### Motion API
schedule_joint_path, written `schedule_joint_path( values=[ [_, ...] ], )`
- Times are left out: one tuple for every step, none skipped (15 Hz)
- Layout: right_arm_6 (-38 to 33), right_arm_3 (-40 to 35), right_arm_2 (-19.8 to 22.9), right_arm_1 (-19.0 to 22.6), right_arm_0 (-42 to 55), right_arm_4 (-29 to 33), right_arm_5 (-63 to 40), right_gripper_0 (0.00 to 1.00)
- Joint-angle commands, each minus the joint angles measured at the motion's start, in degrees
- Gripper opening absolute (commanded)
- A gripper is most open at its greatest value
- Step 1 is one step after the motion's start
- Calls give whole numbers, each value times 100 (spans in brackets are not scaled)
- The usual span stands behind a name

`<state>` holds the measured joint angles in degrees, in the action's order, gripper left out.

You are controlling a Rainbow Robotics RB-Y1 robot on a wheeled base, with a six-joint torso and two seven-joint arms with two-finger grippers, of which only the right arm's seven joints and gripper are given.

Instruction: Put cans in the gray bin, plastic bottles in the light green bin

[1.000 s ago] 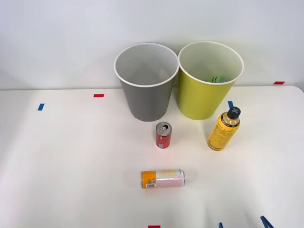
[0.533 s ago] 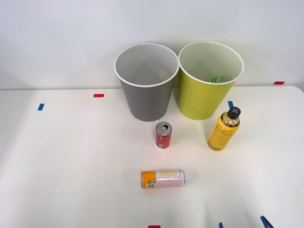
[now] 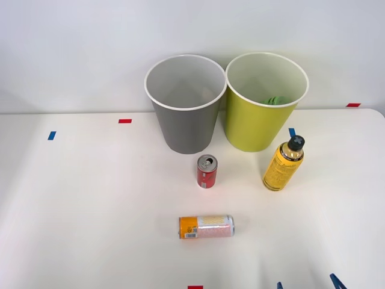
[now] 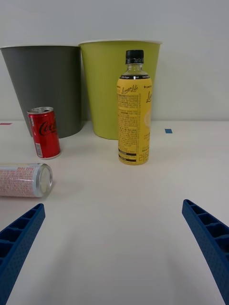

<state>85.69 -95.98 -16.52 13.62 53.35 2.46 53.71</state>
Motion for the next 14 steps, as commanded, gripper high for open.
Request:
schedule_joint_path(
  values=[
    [0,0,0,0,0,0,-1,100],
    [0,0,0,0,0,0,-1,100],
    [0,0,0,0,0,0,-1,100],
    [0,0,0,0,0,0,-1,100],
    [0,0,0,0,0,0,-1,100],
    [0,0,0,0,0,0,-1,100],
    [0,0,0,0,0,0,-1,100],
    [0,0,0,0,0,0,-1,100],
    [0,0,0,0,0,0,-1,100],
    [0,0,0,0,0,0,-1,100],
    [0,0,0,0,0,0,-1,100],
    [0,0,0,0,0,0,-1,100],
    [0,0,0,0,0,0,-1,100],
    [0,0,0,0,0,0,-1,100]
  ],
)
